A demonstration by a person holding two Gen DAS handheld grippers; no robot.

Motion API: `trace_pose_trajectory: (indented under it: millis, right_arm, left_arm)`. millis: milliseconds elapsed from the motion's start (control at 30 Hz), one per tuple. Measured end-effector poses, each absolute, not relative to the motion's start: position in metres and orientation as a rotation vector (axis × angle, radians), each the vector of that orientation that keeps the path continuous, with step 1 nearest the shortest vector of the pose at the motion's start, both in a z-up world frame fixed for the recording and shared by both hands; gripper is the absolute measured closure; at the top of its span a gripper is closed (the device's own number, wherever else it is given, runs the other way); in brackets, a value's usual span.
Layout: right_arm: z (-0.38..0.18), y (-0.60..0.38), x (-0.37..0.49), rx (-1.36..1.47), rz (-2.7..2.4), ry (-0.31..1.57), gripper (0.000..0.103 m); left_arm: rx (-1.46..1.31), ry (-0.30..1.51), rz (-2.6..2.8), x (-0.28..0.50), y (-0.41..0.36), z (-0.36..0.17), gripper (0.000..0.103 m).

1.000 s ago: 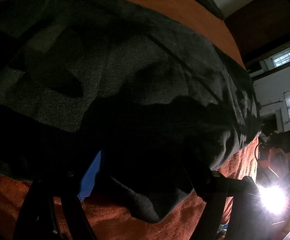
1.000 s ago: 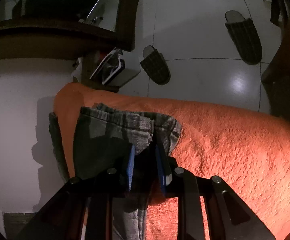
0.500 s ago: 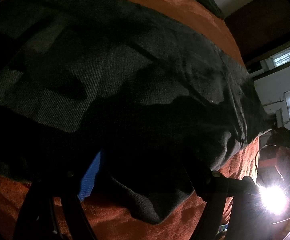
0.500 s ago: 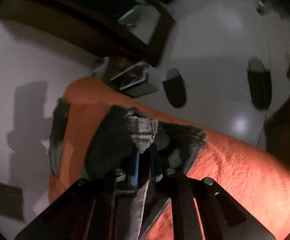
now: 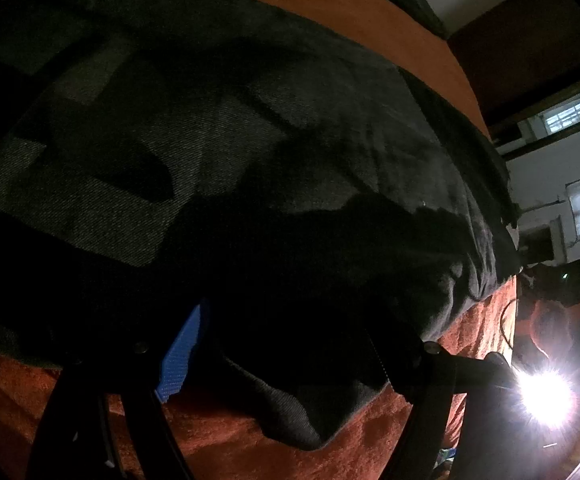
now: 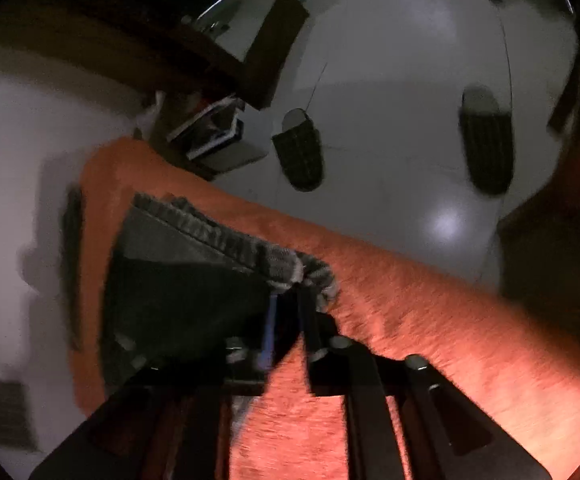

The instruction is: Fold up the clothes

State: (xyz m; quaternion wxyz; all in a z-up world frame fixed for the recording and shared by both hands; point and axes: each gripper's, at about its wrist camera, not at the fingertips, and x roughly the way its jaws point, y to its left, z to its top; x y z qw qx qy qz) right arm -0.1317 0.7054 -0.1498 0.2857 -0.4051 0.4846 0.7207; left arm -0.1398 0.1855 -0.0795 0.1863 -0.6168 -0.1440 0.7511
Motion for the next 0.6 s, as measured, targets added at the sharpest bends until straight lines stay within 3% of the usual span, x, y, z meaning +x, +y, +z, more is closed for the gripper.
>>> trace_pose_trajectory:
  millis: [33,133,300,467,600]
  right_arm:
    - [-0.142,0.702,-0.137,-1.145,1.941,1.178,0.063]
    - [-0.124,0.684,-0.152,-1.276,1.992,0.898,0.063]
    - [-0.115,0.661,-0.164,-1.355,2.01,0.692,0.063]
    - [-0.129,0.662,-0.167,-1.396,1.983,0.705,0.063]
    - [-0.127,0.659,-0.165,-1.359,1.98,0.673,0.053]
  left_arm:
    - [-1.738,-0.407,2.116,-0.139,0.185,-0.08,0.024]
    - [-1.738,-0.397,2.117,-0.139,0.185,-0.08,0.024]
    - [-1.743,-0.379,2.134,-0.139,0.189,-0.08,0.024]
    - [-1.738,-0.371,2.132,-0.138,0.188,-0.079,0.024]
    - [-1.734,-0.379,2.129,-0.137,0.185,-0.078,0.024]
